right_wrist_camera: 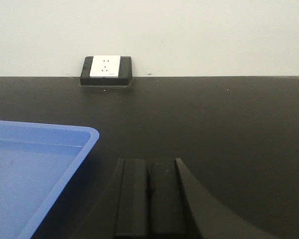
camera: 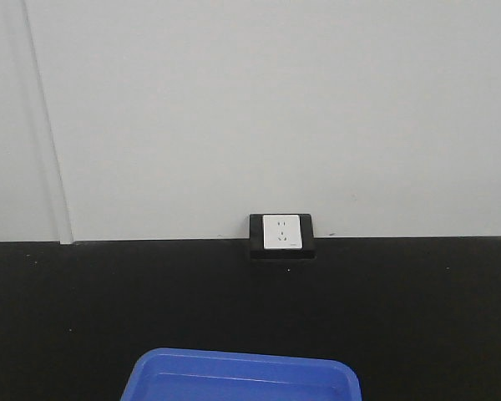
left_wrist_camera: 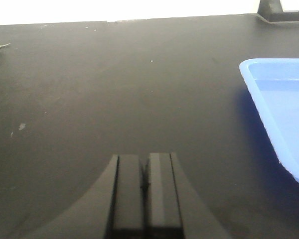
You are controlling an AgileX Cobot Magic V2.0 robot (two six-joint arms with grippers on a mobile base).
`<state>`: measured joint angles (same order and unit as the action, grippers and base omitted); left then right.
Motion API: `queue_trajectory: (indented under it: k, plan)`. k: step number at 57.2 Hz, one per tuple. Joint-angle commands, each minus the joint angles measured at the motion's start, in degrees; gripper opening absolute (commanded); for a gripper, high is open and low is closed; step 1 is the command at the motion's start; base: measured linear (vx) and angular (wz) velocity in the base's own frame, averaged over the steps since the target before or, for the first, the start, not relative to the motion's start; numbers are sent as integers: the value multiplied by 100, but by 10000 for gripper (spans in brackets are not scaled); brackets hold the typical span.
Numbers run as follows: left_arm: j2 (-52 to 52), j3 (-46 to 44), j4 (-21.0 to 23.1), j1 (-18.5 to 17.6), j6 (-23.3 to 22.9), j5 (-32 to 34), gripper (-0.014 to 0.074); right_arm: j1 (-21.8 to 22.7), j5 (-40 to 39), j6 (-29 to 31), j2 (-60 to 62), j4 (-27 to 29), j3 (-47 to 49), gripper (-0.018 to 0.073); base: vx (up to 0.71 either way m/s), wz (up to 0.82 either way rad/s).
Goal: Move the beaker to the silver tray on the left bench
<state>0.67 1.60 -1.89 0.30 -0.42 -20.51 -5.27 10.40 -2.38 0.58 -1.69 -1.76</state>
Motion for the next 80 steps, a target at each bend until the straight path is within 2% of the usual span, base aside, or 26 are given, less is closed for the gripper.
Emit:
queue_trajectory:
  k: [1, 13, 23, 29, 37, 50, 68, 80]
  plan:
    - [90, 159, 9, -36, -18, 448, 1, 27, -486, 50, 91, -64, -64, -6, 0, 0]
    - [90, 159, 9, -36, -18, 448, 1, 27, -601, 55, 91, -90, -64, -6, 0, 0]
    - [90, 159, 9, -36, -18, 448, 1, 27, -1758, 67, 91, -130, 142, -6, 0, 0]
    - [90, 159, 9, -36, -18, 448, 1, 27, -1922, 238, -64, -130, 857, -6, 0, 0]
    - [90, 159, 9, -36, -18, 448, 1, 27, -1905, 843, -1207, -116, 2049, -6, 0, 0]
    - [90, 159, 9, -36, -18, 448, 1, 27, -1997, 903, -3453, 6, 3517, -6, 0, 0]
    - [90, 159, 9, -36, -18, 448, 1, 27, -2008, 875, -4821, 67, 3751, 3, 0, 0]
    - [90, 159, 9, -36, -18, 448, 1, 27, -1890, 708, -4948, 67, 3751, 105, 0, 0]
